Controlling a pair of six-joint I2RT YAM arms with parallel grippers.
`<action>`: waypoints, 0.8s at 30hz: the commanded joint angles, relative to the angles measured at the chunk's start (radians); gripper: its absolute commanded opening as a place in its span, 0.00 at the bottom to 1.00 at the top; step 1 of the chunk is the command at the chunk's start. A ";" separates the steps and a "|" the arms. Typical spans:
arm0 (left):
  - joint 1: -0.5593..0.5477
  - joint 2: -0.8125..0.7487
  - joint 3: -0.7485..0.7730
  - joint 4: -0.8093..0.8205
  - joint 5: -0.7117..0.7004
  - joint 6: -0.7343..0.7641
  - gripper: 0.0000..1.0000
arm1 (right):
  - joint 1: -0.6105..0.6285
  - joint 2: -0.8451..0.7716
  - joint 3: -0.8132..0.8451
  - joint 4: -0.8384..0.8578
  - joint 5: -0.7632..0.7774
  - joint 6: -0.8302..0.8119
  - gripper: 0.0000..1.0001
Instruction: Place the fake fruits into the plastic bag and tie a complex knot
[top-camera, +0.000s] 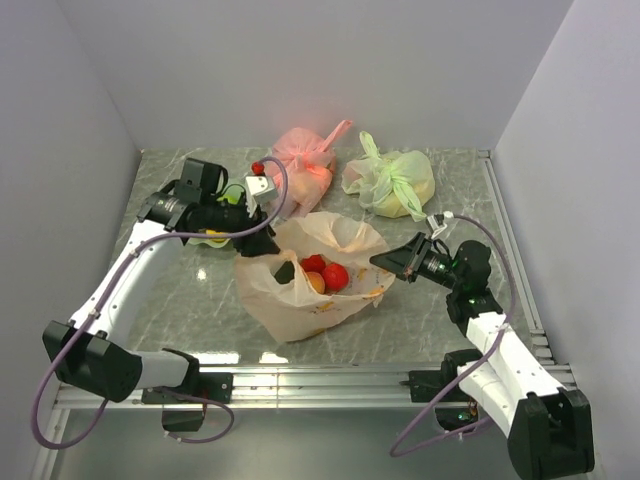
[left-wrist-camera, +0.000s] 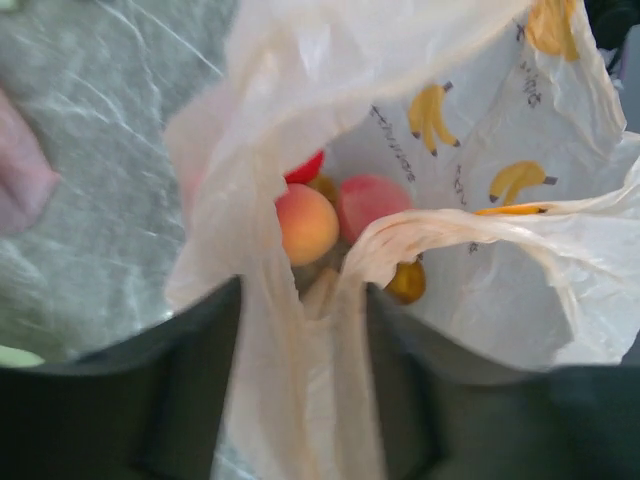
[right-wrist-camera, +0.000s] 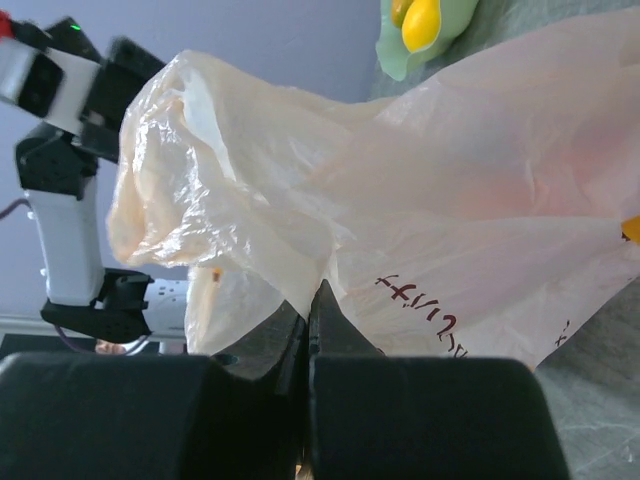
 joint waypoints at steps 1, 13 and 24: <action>-0.004 -0.047 0.140 0.089 0.003 -0.006 0.62 | 0.025 -0.045 -0.012 -0.035 0.049 -0.079 0.00; -0.352 0.070 0.445 -0.069 -0.347 0.247 0.68 | 0.109 -0.092 0.108 -0.219 0.223 -0.195 0.00; -0.575 0.116 0.358 -0.012 -0.534 0.394 0.67 | 0.153 -0.161 0.188 -0.423 0.330 -0.269 0.00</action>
